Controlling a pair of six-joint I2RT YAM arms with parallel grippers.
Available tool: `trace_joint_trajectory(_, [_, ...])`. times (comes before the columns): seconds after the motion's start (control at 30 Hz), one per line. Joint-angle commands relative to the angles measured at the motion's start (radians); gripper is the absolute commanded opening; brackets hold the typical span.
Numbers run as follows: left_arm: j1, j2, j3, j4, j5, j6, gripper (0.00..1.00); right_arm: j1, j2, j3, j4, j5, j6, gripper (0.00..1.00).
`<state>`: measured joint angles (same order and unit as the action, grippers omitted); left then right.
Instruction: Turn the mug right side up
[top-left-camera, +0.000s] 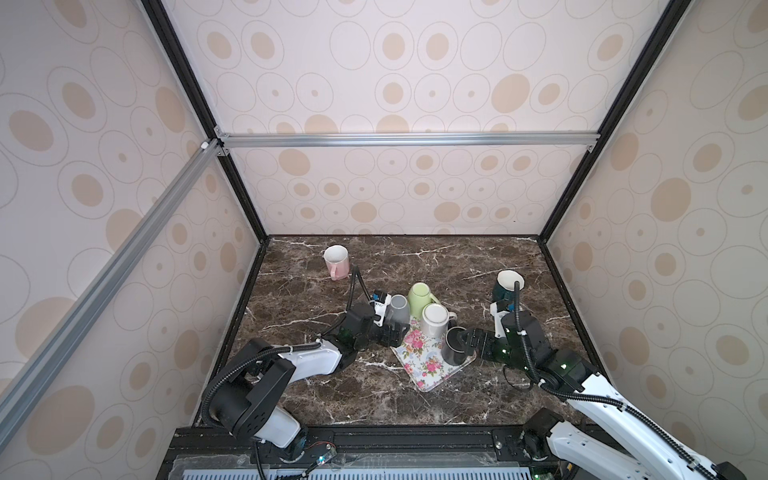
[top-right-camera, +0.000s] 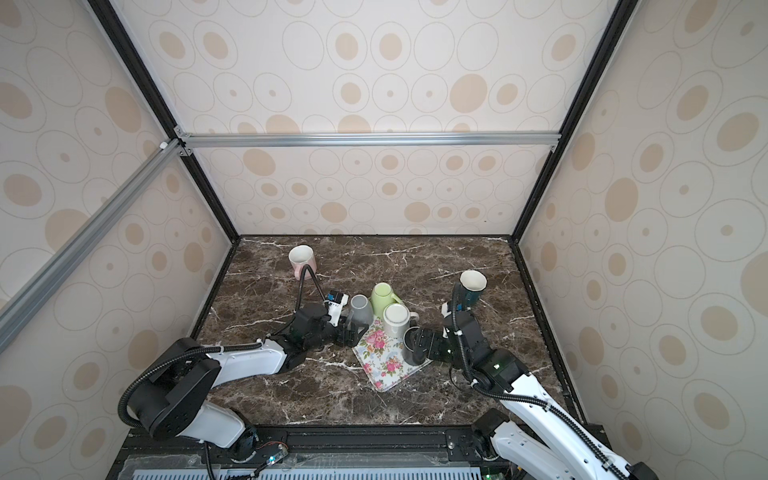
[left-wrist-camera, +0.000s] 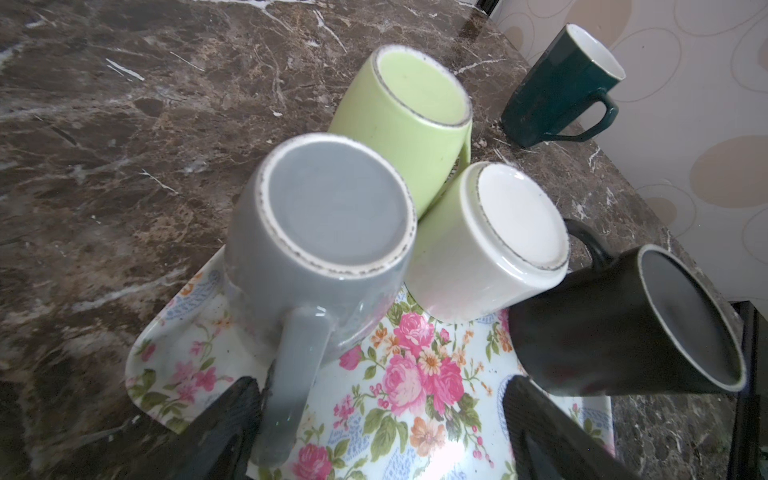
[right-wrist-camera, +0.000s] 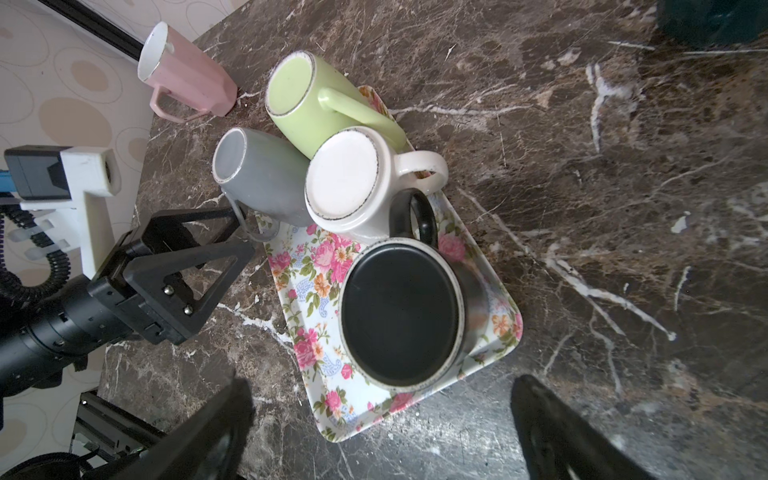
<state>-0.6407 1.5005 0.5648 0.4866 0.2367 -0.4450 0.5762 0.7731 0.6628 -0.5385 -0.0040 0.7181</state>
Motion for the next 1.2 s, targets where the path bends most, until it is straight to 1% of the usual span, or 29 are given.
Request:
trace_joint_trajectory(0.0, [-0.003, -0.041, 0.008, -0.055, -0.103, -0.002, 0.92, 0.004, -0.018, 0.004, -0.01, 0.003, 0.022, 1.0])
trace_joint_trajectory(0.07, [-0.002, -0.064, 0.011, -0.098, -0.183, 0.016, 0.92, 0.003, -0.024, -0.001, -0.003, 0.003, 0.027, 1.0])
trace_joint_trajectory(0.2, [-0.002, -0.088, 0.022, -0.12, -0.229, 0.023, 0.92, 0.003, -0.027, -0.006, 0.007, 0.004, 0.031, 1.0])
trace_joint_trajectory(0.27, [-0.002, -0.082, 0.035, -0.131, -0.236, 0.022, 0.87, 0.003, -0.027, -0.009, 0.007, 0.001, 0.033, 1.0])
trace_joint_trajectory(0.37, [-0.002, -0.058, 0.065, -0.166, -0.256, 0.02, 0.76, 0.003, -0.041, -0.017, 0.005, 0.001, 0.033, 1.0])
trace_joint_trajectory(0.47, [-0.002, -0.037, 0.083, -0.185, -0.258, 0.027, 0.65, 0.003, -0.069, -0.026, -0.002, 0.01, 0.028, 1.0])
trace_joint_trajectory(0.6, [-0.002, -0.02, 0.102, -0.2, -0.258, 0.029, 0.53, 0.003, -0.114, -0.047, -0.014, 0.03, 0.028, 1.0])
trace_joint_trajectory(0.73, [-0.002, -0.013, 0.119, -0.199, -0.237, 0.025, 0.5, 0.003, -0.155, -0.069, -0.026, 0.036, 0.033, 1.0])
trace_joint_trajectory(0.77, [-0.003, -0.013, 0.123, -0.23, -0.238, 0.025, 0.5, 0.003, -0.164, -0.072, -0.03, 0.036, 0.036, 1.0])
trace_joint_trajectory(0.9, [-0.003, -0.007, 0.138, -0.258, -0.243, 0.03, 0.46, 0.003, -0.197, -0.093, -0.034, 0.035, 0.042, 1.0])
trace_joint_trajectory(1.0, [-0.004, 0.017, 0.17, -0.306, -0.237, 0.032, 0.43, 0.003, -0.217, -0.11, -0.031, 0.042, 0.045, 1.0])
trace_joint_trajectory(1.03, [-0.004, 0.027, 0.185, -0.325, -0.233, 0.032, 0.41, 0.003, -0.223, -0.115, -0.032, 0.044, 0.046, 1.0])
trace_joint_trajectory(1.17, [-0.008, 0.046, 0.205, -0.342, -0.211, 0.029, 0.37, 0.003, -0.232, -0.131, -0.033, 0.045, 0.041, 1.0])
